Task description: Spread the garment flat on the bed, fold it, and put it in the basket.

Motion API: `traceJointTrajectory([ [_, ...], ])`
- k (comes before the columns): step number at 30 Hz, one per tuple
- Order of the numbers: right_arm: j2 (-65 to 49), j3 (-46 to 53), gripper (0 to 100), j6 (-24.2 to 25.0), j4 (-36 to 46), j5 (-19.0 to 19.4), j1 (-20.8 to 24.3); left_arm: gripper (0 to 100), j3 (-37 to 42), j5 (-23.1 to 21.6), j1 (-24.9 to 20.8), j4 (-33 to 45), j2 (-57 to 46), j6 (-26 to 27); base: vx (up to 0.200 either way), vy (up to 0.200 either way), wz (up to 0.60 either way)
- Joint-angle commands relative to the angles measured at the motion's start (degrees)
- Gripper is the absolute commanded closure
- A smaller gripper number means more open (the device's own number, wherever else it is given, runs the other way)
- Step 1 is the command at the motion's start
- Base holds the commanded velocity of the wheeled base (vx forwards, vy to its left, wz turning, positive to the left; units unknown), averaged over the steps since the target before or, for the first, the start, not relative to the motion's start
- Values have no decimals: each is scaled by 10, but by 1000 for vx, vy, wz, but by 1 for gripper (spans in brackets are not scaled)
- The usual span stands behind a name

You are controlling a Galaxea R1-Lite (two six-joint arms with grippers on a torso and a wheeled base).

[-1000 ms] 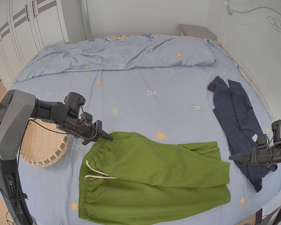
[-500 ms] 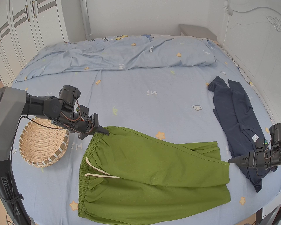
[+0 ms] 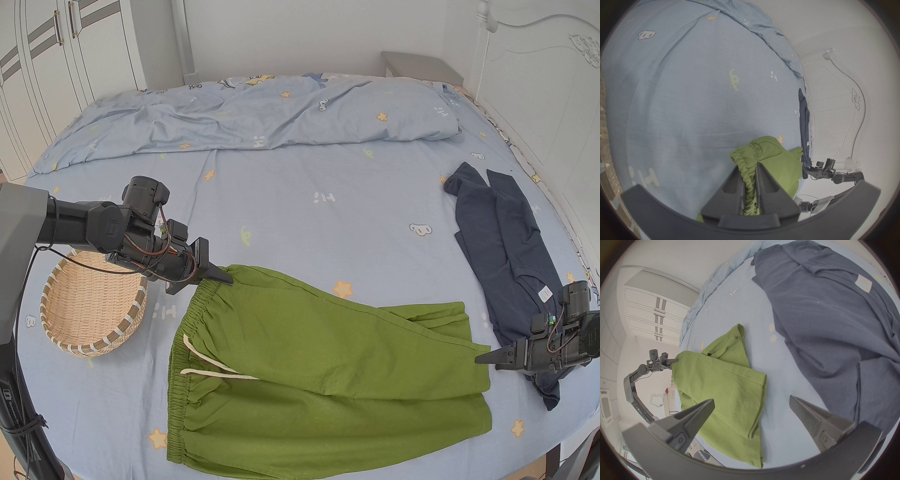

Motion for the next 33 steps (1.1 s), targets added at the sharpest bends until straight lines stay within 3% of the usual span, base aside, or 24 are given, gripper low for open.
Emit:
traceJointTrajectory([
  [1,16,0,0,0,-4,3,5,100,0,0,0,1,-3,0,0,0,0],
  [15,27,18,0,17,-117,14,31,100,1,0,0,3,-5,0,0,0,0],
  [26,55,21,0,24,-142,15,33,100,0,0,2,3,-5,0,0,0,0],
  [27,56,21,100,24,-143,15,32,100,1,0,2,3,-5,0,0,0,0],
  [33,56,24,100,24,-152,15,30,100,1,0,3,3,-6,0,0,0,0],
])
